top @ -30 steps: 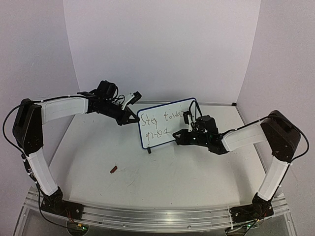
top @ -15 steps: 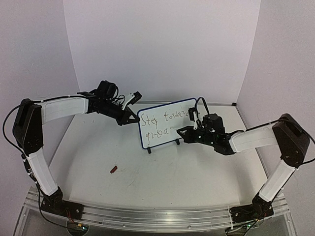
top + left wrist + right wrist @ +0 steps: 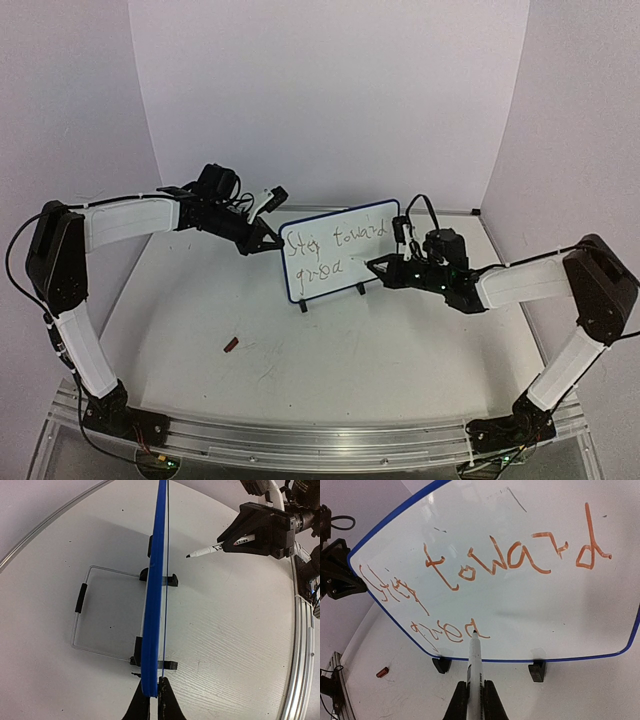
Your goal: Write a sentence on the whiteboard
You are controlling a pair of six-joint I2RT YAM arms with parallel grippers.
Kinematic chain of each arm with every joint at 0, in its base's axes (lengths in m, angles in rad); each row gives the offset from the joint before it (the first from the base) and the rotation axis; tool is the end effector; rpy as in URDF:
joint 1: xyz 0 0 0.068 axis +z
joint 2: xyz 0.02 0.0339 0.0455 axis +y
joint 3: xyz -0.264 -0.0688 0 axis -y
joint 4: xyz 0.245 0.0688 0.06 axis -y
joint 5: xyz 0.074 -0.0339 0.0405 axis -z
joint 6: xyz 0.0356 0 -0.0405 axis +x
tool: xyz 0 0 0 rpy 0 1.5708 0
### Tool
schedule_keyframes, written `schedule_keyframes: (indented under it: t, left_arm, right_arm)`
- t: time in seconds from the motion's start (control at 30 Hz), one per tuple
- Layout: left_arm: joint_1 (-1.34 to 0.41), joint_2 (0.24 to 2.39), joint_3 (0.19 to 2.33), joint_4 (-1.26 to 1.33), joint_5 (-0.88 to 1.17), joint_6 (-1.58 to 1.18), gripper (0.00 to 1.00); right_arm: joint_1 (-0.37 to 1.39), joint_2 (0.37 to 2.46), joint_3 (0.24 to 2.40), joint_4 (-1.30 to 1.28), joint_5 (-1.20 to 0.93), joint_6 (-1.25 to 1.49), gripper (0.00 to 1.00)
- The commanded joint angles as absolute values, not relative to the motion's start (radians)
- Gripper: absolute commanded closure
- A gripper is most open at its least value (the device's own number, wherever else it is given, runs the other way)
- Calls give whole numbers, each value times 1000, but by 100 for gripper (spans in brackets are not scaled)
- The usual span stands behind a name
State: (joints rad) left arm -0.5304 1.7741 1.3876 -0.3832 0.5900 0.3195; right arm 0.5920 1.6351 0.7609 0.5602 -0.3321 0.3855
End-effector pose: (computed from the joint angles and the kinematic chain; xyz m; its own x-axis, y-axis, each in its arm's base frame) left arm 0.3326 -0.2180 0.2632 -0.3296 0.4959 -0.8034 0.9148 0.3780 -0.1420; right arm 0.2778 0.2008 0.1943 -0.5326 0.0702 -0.8434 -0.6309 0.6314 0.4509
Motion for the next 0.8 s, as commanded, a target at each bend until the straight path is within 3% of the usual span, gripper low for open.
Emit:
schedule_keyframes:
  t: [0.0,0.77]
  left_arm:
    - [-535,1822,1385,-484,514,366,100]
    - [-537,1825,1386,-482,514,367,100]
  right_arm:
    - [591,1672,789,580,-367,372,100]
    - [620,1772,884,566,-279,380,100]
